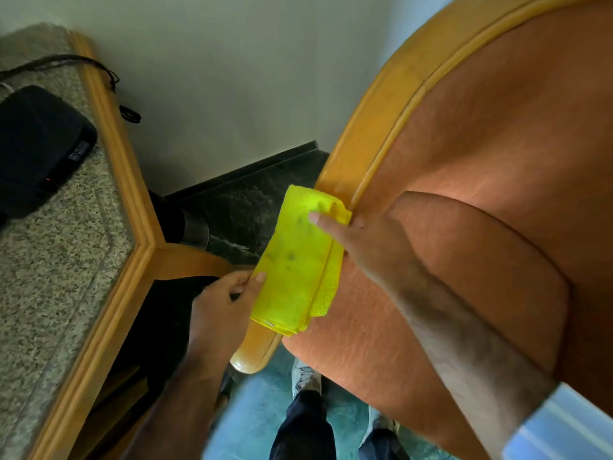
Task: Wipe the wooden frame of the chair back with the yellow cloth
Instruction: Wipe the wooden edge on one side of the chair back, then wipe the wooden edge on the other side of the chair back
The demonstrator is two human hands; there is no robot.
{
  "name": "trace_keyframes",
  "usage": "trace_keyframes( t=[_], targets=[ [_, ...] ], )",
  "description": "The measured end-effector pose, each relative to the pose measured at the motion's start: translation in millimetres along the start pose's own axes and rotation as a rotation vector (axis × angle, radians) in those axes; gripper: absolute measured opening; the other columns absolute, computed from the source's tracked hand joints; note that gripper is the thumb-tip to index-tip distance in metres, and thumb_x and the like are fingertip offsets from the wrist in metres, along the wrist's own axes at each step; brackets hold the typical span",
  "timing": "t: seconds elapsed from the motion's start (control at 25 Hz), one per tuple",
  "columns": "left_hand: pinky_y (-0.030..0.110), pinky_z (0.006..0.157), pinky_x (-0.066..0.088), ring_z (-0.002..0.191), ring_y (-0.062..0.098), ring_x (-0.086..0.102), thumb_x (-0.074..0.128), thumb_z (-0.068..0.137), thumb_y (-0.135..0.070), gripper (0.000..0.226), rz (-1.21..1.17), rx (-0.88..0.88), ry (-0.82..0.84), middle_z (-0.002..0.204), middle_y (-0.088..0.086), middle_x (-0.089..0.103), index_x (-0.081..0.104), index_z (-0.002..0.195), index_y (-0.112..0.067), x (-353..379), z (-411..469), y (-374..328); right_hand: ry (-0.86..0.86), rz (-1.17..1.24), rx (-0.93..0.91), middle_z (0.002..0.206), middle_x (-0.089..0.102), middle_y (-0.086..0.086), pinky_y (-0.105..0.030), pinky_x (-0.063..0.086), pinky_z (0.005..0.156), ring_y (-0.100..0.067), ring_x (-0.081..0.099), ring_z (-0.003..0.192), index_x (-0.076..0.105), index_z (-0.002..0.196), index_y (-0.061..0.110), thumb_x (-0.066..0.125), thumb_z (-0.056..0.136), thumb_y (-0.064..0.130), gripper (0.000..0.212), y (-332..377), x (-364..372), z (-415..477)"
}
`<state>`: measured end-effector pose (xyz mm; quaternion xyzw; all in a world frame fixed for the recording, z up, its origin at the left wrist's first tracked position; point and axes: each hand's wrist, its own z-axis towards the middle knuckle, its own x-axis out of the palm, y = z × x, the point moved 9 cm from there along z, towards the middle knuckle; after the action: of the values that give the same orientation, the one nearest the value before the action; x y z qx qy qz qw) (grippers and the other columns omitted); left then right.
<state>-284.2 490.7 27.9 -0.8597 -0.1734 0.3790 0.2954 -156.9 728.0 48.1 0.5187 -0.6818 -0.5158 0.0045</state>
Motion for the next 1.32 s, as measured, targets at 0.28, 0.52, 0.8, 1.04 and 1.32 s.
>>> trace_keyframes(
  t=[0.28, 0.52, 0.8, 1.04, 1.32],
  targets=[
    [0.036, 0.078, 0.063, 0.089, 0.019, 0.077, 0.074, 0.088, -0.035, 0.013, -0.257, 0.078, 0.142, 0.095, 0.004, 0.081, 0.077, 0.095, -0.024, 19.5, -28.1, -52.5, 0.011, 0.592, 0.031, 0.095, 0.081, -0.003, -0.040, 0.059, 0.079, -0.020, 0.077, 0.090, 0.078, 0.101, 0.014, 0.082, 0.087, 0.030, 0.021, -4.6, -37.0, -14.9],
    [0.029, 0.069, 0.061, 0.077, 0.013, 0.077, 0.079, 0.077, -0.029, 0.011, -0.329, 0.235, 0.332, 0.089, -0.001, 0.083, 0.078, 0.088, -0.026, 121.5, -99.3, -137.2, -0.282, 0.712, 0.002, 0.092, 0.078, -0.009, -0.036, 0.057, 0.074, -0.018, 0.073, 0.081, 0.068, 0.095, 0.014, 0.078, 0.092, 0.023, 0.014, -79.4, -176.6, -83.4],
    [0.036, 0.068, 0.064, 0.080, 0.027, 0.074, 0.078, 0.081, -0.005, 0.016, -0.193, 0.187, 0.732, 0.093, 0.021, 0.080, 0.072, 0.095, 0.000, 288.5, -227.0, -149.0, -0.450, 0.773, 0.159, 0.115, 0.081, -0.009, -0.038, 0.063, 0.092, -0.023, 0.077, 0.108, 0.074, 0.122, 0.008, 0.082, 0.082, 0.000, 0.041, -241.2, -287.3, -233.2],
    [0.039, 0.062, 0.065, 0.070, 0.025, 0.076, 0.081, 0.083, -0.003, 0.012, 0.008, 0.114, 0.969, 0.073, 0.013, 0.079, 0.070, 0.080, -0.008, 395.8, -346.4, -89.0, -0.737, 0.717, 0.403, 0.111, 0.081, -0.004, -0.039, 0.062, 0.095, -0.015, 0.078, 0.102, 0.076, 0.117, 0.020, 0.086, 0.078, 0.003, 0.043, -382.7, -301.8, -362.8],
    [0.045, 0.071, 0.063, 0.073, 0.026, 0.073, 0.084, 0.083, -0.036, 0.032, 0.297, 0.288, 0.905, 0.072, 0.010, 0.072, 0.064, 0.075, -0.012, 454.3, -374.5, -49.8, -0.844, 0.556, 0.526, 0.118, 0.075, -0.006, -0.055, 0.054, 0.105, -0.025, 0.070, 0.113, 0.067, 0.120, 0.026, 0.081, 0.087, 0.007, 0.041, -461.9, -266.2, -384.0]
  ],
)
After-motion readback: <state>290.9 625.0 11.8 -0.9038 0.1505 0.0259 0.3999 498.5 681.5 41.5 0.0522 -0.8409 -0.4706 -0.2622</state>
